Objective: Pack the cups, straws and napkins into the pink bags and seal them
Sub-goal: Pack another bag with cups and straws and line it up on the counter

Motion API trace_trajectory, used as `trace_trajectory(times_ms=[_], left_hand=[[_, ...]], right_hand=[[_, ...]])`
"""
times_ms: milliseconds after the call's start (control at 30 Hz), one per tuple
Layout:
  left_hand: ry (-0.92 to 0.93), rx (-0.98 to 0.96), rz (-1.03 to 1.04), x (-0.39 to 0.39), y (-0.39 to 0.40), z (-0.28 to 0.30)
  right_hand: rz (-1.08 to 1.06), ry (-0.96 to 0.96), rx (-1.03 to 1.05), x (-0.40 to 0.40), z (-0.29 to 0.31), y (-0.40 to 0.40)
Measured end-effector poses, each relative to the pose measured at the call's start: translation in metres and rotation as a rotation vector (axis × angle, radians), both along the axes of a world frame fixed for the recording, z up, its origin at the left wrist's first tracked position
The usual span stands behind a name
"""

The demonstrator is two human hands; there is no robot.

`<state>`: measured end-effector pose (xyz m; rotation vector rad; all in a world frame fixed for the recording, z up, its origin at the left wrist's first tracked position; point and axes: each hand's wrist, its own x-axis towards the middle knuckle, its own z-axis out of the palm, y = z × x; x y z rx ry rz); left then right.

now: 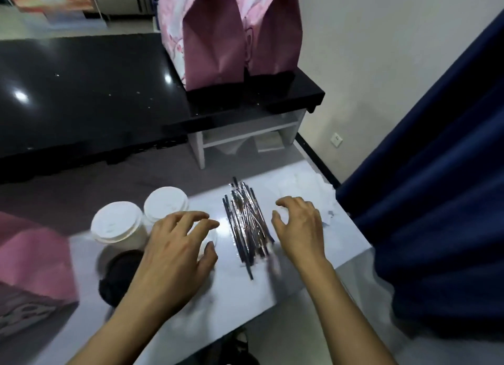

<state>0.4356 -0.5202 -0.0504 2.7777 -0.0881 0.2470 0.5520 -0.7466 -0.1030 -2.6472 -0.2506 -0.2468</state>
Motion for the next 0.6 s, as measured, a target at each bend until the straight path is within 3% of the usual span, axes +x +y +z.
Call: trace_trajectory(times_ms=[133,300,600], left_hand=[[0.031,0.018,0.01,0.013,-0.025,-0.005],[0.047,0.045,0.015,0.032,-0.043,-0.005],[0.002,0.048,0.041,0.051,-0.062,-0.005]], right_hand=[[-0.201,0.057,-0.096,0.057,-0.037,-0.046],[-0.109,0.263,-0.332,0.088,-0.074,-0.066],[-0.121,-0.01,-0.24,0.093,-0.08,-0.078]])
